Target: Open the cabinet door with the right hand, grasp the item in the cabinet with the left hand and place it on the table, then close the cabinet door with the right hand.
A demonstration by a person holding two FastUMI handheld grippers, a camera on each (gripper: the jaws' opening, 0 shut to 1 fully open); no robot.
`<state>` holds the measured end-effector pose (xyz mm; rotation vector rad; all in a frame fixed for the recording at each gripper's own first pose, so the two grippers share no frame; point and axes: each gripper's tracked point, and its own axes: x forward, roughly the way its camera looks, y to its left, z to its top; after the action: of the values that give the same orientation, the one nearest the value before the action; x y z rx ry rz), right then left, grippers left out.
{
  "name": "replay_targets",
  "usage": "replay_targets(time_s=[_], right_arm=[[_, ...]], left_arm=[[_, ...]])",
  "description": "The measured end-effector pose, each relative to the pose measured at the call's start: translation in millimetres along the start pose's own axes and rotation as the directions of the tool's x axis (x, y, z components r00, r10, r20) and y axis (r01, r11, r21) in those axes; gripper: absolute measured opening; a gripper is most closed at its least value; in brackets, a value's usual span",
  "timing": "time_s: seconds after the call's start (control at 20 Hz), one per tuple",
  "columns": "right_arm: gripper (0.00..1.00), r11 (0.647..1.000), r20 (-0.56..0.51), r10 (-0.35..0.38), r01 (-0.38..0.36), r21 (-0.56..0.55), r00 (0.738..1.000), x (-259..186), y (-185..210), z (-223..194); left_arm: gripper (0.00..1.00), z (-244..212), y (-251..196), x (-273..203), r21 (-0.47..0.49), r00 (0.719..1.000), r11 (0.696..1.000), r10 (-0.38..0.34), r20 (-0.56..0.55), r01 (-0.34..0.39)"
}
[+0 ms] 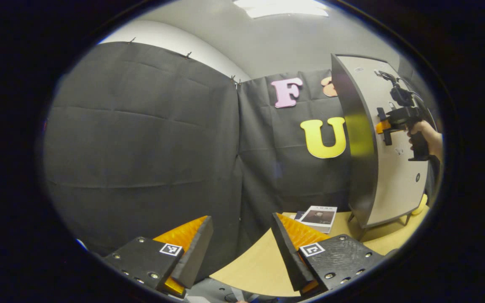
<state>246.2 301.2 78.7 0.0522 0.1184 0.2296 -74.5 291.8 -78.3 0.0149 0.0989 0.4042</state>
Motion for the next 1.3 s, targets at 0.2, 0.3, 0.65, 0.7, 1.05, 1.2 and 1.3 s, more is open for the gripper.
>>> replay_targets(time_s=[0.2,0.3,0.65,0.7,1.05,1.2,1.3], right_arm=[[0.3,1.0,-0.033,-0.017,0.017,-0.016,0.999,-2.0,-2.2,-1.2],[0.2,1.0,-0.067,0.007,-0.008,-0.016,0.998,-2.5,-1.2,-1.8],[0.1,0.996,-0.1,0.086,-0.088,-0.016,0.991,-10.2,-0.2,-2.6],[0.1,0.995,-0.103,0.1,-0.102,-0.014,0.99,-13.9,0.7,-2.5],[0.1,0.978,-0.117,0.209,-0.21,0.003,0.971,-34.4,0.9,-0.3],[0.1,0.966,-0.127,0.256,-0.257,0.008,0.958,-48.4,1.7,1.6],[0.1,0.959,-0.132,0.283,-0.284,0.016,0.95,-57.6,2.1,3.8]], left_arm=[[0.86,-1.7,3.2,-1.4,-0.012,1.0,1.0,0.004,-0.008,-0.004],[0.86,-0.2,3.4,-2.1,-0.015,1.0,1.0,-0.002,-0.006,0.002],[0.84,6.2,-1.1,-5.9,-0.022,0.998,0.997,-0.068,0.017,0.068],[0.84,11.4,-2.7,-8.7,-0.021,0.997,0.997,-0.077,0.02,0.078],[0.86,30.6,-47.4,-8.0,-0.017,0.991,0.992,-0.125,0.051,0.126],[0.86,36.2,-60.4,-15.5,-0.017,0.987,0.988,-0.15,0.057,0.151],[0.84,40.8,-75.2,-20.2,-0.009,0.983,0.985,-0.171,0.064,0.172]])
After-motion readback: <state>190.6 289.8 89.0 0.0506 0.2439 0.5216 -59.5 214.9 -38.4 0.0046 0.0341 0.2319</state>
